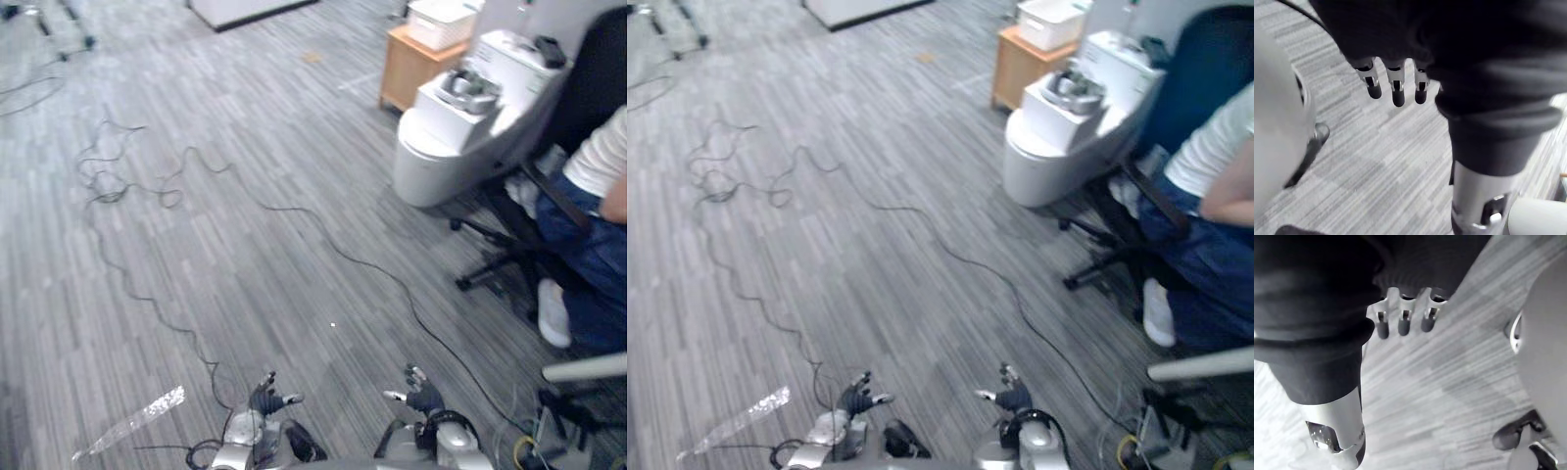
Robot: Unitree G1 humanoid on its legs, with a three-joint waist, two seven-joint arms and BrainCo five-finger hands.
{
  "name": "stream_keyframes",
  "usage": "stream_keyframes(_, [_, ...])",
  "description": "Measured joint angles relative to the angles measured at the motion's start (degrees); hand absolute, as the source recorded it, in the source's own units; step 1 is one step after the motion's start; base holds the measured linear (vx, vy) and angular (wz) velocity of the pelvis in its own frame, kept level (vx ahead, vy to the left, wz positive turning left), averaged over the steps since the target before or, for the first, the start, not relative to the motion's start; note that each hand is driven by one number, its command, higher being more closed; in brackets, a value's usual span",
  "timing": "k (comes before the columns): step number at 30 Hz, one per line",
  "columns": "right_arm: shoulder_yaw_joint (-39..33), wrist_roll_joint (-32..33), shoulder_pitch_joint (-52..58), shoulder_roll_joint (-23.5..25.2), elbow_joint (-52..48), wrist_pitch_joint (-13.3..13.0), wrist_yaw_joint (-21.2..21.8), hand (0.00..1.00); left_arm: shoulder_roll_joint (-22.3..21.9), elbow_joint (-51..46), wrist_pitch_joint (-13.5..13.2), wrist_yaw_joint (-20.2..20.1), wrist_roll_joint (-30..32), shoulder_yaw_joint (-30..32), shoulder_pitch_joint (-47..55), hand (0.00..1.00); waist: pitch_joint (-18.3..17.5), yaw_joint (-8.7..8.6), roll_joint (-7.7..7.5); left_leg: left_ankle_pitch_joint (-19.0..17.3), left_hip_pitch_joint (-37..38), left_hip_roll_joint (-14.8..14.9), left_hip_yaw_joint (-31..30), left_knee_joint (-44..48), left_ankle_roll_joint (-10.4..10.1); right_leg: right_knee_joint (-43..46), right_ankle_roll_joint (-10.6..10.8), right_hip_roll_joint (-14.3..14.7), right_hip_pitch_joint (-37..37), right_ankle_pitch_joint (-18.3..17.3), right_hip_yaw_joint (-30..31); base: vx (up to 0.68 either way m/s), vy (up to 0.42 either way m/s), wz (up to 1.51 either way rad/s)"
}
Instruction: Organize washtable
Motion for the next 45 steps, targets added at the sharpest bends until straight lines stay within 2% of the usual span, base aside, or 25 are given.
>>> stream_keyframes(2, [-0.4,-0.1,-0.2,0.7,0.3,0.1,0.0,0.00,1.3,0.5,0.1,-0.2,0.3,0.4,0.4,0.00,0.1,0.20,-0.32,0.8,-0.2,-1.4,-1.8,-2.0,0.5,-1.8,0.7,0.1,1.6,1.7,-2.1,-0.02,0.088,0.88])
stream_keyframes(5, [-0.3,-0.1,-0.2,2.1,0.3,0.0,0.0,0.00,2.2,0.5,0.1,-0.4,0.2,2.6,1.6,0.00,-0.2,0.57,-1.25,1.9,1.2,-2.1,-1.9,-4.2,0.3,-1.9,-0.5,0.2,2.5,2.5,-2.7,0.00,0.031,0.12])
stream_keyframes(10, [0.4,-0.2,-0.1,3.1,0.4,0.1,0.1,0.00,2.2,1.7,0.1,-0.4,0.7,5.2,1.9,0.00,-0.6,0.10,-3.65,7.3,4.6,-4.2,-0.8,-14.1,-1.4,-2.3,-0.7,1.3,2.0,2.8,-2.4,-0.07,-0.031,-0.09])
stream_keyframes(18, [1.0,-0.2,0.1,2.9,0.5,0.2,0.1,0.00,2.1,1.9,0.1,-0.2,0.4,7.3,2.1,0.00,-0.5,0.15,-4.00,7.9,4.7,-4.5,-1.0,-15.2,-1.3,-3.0,-0.4,1.8,1.5,2.0,-1.1,-0.08,-0.056,-0.04])
stream_keyframes(20, [0.9,-0.2,-0.1,2.9,0.5,0.2,0.1,0.00,2.3,2.0,0.0,-0.2,0.2,7.6,2.2,0.00,-0.5,0.20,-3.80,6.7,4.1,-5.0,-0.9,-15.2,-0.3,-0.9,1.0,0.2,0.0,0.2,-1.2,-0.06,0.039,0.07])
stream_keyframes(21, [0.9,-0.2,-0.1,2.7,0.4,0.2,0.1,0.00,2.3,2.0,0.0,-0.2,0.1,8.4,2.2,0.00,-0.4,0.15,-4.09,5.9,3.4,-6.1,-0.8,-15.2,0.8,3.5,2.0,-2.3,-1.2,-2.1,-1.1,-0.03,0.057,0.19])
stream_keyframes(22, [0.9,-0.2,0.1,2.4,0.4,0.2,0.1,0.00,2.3,2.0,0.0,-0.2,0.0,8.4,2.3,0.00,-0.2,0.11,-4.69,5.3,3.4,-6.7,-0.8,-15.1,1.1,5.2,2.8,-3.4,-1.7,-3.1,-0.6,0.03,0.087,0.34])
stream_keyframes(23, [0.8,-0.1,1.2,2.0,0.3,0.2,0.1,0.00,2.3,2.0,0.0,-0.2,-0.1,8.5,2.3,0.00,-0.2,0.15,-4.91,4.8,3.4,-7.8,-1.0,-14.7,1.8,7.6,4.3,-4.6,-2.4,-5.1,1.5,0.06,0.068,0.42])
stream_keyframes(24, [0.8,0.1,2.0,1.8,0.2,0.2,0.1,0.00,2.7,1.9,0.0,-0.3,-0.1,8.5,2.3,0.00,-0.4,0.13,-5.40,3.7,3.5,-8.4,-1.9,-14.0,2.3,9.2,5.9,-5.4,-2.5,-5.2,3.4,0.13,0.036,0.55])
stream_keyframes(25, [-0.2,0.9,2.0,1.2,-0.4,0.2,0.2,0.00,2.2,1.9,0.0,-0.1,-0.3,8.4,2.2,0.00,0.2,-0.22,-4.72,1.8,3.3,-8.4,-4.4,-12.0,3.6,18.6,4.4,-7.8,-5.2,-3.2,7.0,0.12,0.017,0.57])
stream_keyframes(26, [-0.3,1.1,2.0,0.8,-1.1,0.2,0.6,0.00,2.0,2.0,0.0,0.1,-0.4,8.2,2.1,0.00,0.5,-0.85,-4.31,1.2,3.2,-7.6,-5.9,-11.0,3.8,23.2,2.4,-7.9,-8.5,-3.9,9.9,0.19,0.024,0.74])
stream_keyframes(27, [-0.4,1.2,1.3,-0.2,-1.7,0.1,1.1,0.00,2.1,2.1,0.1,0.6,-0.7,8.1,1.7,0.00,1.1,-1.41,-2.51,-0.2,2.5,-5.1,-7.7,-9.1,3.6,24.3,0.3,-4.5,-11.8,-8.1,14.3,0.21,0.071,0.76])
stream_keyframes(28, [-0.4,1.9,1.5,-0.7,-2.0,0.1,1.1,0.00,2.0,2.4,0.1,0.8,-1.6,8.2,1.4,0.00,2.0,-1.09,-1.46,-0.8,2.5,-3.8,-9.6,-8.5,3.3,23.9,0.5,-1.9,-14.6,-9.6,16.6,0.22,0.060,0.77])
stream_keyframes(29, [-0.4,2.4,1.6,-0.6,-2.4,0.0,1.1,0.00,2.1,2.5,0.1,0.8,-1.7,8.2,1.4,0.00,2.2,-1.19,-1.34,-1.2,2.6,-3.6,-10.8,-8.3,3.3,23.3,0.6,-1.2,-15.5,-9.7,17.2,0.29,0.059,0.86])
stream_keyframes(32, [-0.3,2.4,1.8,-0.7,-3.2,-0.4,1.3,0.00,2.1,3.2,0.1,0.8,-2.2,8.1,1.0,0.00,2.3,-1.28,-2.07,-3.2,3.1,-3.6,-17.3,-5.2,1.1,19.6,1.2,0.7,-20.9,-9.3,22.5,0.31,0.016,1.22])
stream_keyframes(34, [0.0,2.4,2.8,-0.6,-4.7,-0.8,1.4,0.00,2.0,3.4,0.0,0.8,-2.2,8.2,1.1,0.00,2.2,-1.37,-2.40,-3.9,5.0,-5.2,-21.5,-4.6,0.0,18.8,2.5,0.8,-22.5,-8.5,29.0,0.41,-0.045,1.33])
stream_keyframes(35, [0.5,2.4,3.1,-0.6,-5.2,-1.0,1.5,0.00,2.2,3.7,-0.2,0.9,-2.2,8.8,1.5,0.00,2.2,-1.40,-2.78,-4.8,6.5,-6.0,-23.2,-4.3,-1.4,20.6,2.6,1.0,-23.4,-8.4,33.2,0.41,-0.096,1.34])
stream_keyframes(36, [0.9,2.3,3.1,-0.7,-5.7,-0.9,2.0,0.00,2.4,3.6,-0.3,0.9,-2.3,9.2,1.8,0.00,2.1,-1.47,-2.91,-6.1,6.8,-6.1,-24.0,-2.7,-2.9,22.2,2.5,1.0,-24.0,-8.3,33.7,0.40,-0.164,1.56])
stream_keyframes(37, [1.6,2.3,3.3,-1.1,-6.0,-0.8,2.4,0.00,2.5,2.8,-0.6,0.9,-2.5,9.7,2.4,0.00,2.1,-1.51,-2.95,-8.5,6.3,-5.4,-23.9,1.2,-4.8,22.9,0.5,1.7,-24.0,-6.8,32.9,0.46,-0.289,1.46])
stream_keyframes(38, [3.4,2.3,3.7,-1.3,-6.9,-0.9,2.3,0.00,3.1,1.5,-1.2,0.9,-3.8,10.1,3.2,0.00,1.5,-1.51,-4.67,-10.9,3.7,-4.6,-20.9,9.5,-5.4,20.4,-2.1,3.0,-24.1,-1.0,32.7,0.38,-0.256,1.08])
stream_keyframes(39, [3.6,2.3,3.5,-1.5,-7.0,-0.9,2.2,0.00,3.0,1.4,-1.2,0.9,-4.0,10.5,3.0,0.00,1.4,-1.43,-5.12,-11.2,3.1,-4.1,-19.9,11.4,-5.5,20.7,-2.9,2.6,-23.6,-2.7,32.1,0.43,-0.341,0.31])
stream_keyframes(40, [3.9,2.3,2.1,-2.5,-6.9,-0.9,2.2,0.00,1.4,0.9,-1.2,1.1,-4.5,11.9,2.8,0.00,1.9,-1.09,-1.84,-11.9,0.0,1.2,-14.6,20.3,-5.0,19.1,-2.6,4.6,-22.3,-4.1,32.1,0.30,-0.195,-0.32])
stream_keyframes(42, [3.4,2.3,1.6,-4.0,-7.4,-1.5,2.1,0.00,-1.0,0.9,-1.1,1.1,-4.6,11.9,2.9,0.00,3.0,-1.77,2.09,-9.4,-1.4,7.6,-10.1,29.2,-3.3,15.6,-3.8,8.0,-18.9,-4.5,31.9,0.46,-0.195,-0.51])
stream_keyframes(43, [3.0,2.8,1.5,-4.0,-6.5,-0.9,1.8,0.00,-1.5,1.0,-1.1,1.0,-4.6,12.2,2.9,0.00,3.5,-2.02,2.15,-7.8,-2.0,8.9,-10.3,32.6,-3.2,13.1,-4.5,8.8,-15.6,-4.9,31.8,0.43,-0.144,-0.32])
stream_keyframes(45, [3.0,2.7,1.8,-3.7,-6.1,-0.6,1.0,0.00,-1.3,0.9,-1.5,0.9,-4.6,12.4,2.9,0.00,3.8,-2.25,1.70,-10.8,-3.4,8.5,-11.6,33.3,-4.7,7.7,-4.9,8.9,-9.1,-5.0,30.4,0.37,-0.126,0.26])
